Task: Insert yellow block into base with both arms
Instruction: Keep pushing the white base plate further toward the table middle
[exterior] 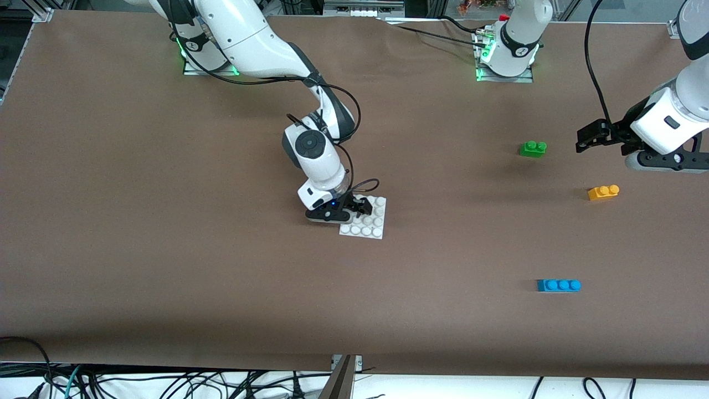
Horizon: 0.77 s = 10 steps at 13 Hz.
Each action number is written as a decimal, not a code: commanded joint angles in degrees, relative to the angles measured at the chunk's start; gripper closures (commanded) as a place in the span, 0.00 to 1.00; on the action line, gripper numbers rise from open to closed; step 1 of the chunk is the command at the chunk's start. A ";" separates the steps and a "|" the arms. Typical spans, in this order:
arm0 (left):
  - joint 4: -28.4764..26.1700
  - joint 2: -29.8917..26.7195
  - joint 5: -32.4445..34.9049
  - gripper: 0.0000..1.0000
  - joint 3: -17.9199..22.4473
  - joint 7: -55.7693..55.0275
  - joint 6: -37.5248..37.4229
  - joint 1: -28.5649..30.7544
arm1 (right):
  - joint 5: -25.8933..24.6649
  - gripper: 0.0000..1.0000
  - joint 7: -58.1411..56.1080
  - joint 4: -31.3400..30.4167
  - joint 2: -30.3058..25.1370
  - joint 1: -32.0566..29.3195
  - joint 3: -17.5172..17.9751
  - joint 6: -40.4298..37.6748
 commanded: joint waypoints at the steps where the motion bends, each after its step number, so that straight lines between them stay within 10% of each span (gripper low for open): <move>1: 0.36 -0.07 0.68 0.00 -0.40 -0.33 -0.66 0.36 | 0.91 0.35 2.71 4.07 5.21 2.79 0.41 0.89; 10: 0.27 0.02 0.77 0.00 -0.40 -0.33 -0.66 0.36 | 0.83 0.35 5.08 6.71 6.01 7.00 0.41 0.89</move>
